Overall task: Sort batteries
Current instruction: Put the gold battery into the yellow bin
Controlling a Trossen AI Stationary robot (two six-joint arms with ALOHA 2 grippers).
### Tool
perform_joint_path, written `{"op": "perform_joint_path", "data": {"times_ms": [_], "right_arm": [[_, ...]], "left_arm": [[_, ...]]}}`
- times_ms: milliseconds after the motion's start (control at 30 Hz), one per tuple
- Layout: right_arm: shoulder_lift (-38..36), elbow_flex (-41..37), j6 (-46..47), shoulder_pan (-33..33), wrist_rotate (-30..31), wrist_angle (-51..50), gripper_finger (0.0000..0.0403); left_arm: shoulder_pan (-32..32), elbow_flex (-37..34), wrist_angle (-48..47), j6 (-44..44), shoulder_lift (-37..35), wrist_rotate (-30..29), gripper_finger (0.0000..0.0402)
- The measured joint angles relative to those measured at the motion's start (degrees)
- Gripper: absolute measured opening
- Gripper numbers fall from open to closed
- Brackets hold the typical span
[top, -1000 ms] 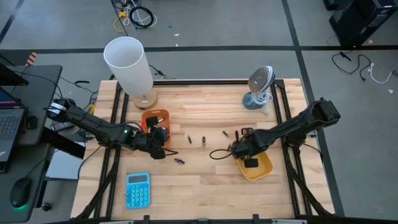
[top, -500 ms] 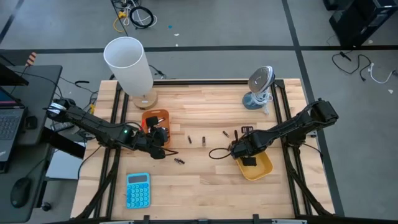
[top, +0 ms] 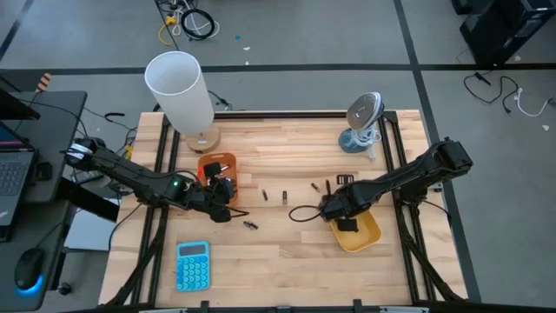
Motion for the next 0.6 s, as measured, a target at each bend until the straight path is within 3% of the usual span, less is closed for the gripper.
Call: {"op": "perform_joint_path", "data": {"times_ms": [300,600], "right_arm": [[-0.05,11.30,-1.87,0.04,4.04,-1.47,0.0099],[-0.09,15.51,-10.40,-2.30,7.43,16.93,0.0099]], "left_arm": [[0.02,0.00,0.00,0.00,0.00,0.00,0.0076],[0.00,0.00,0.00,0.00,0.00,0.00,0.0076]]}}
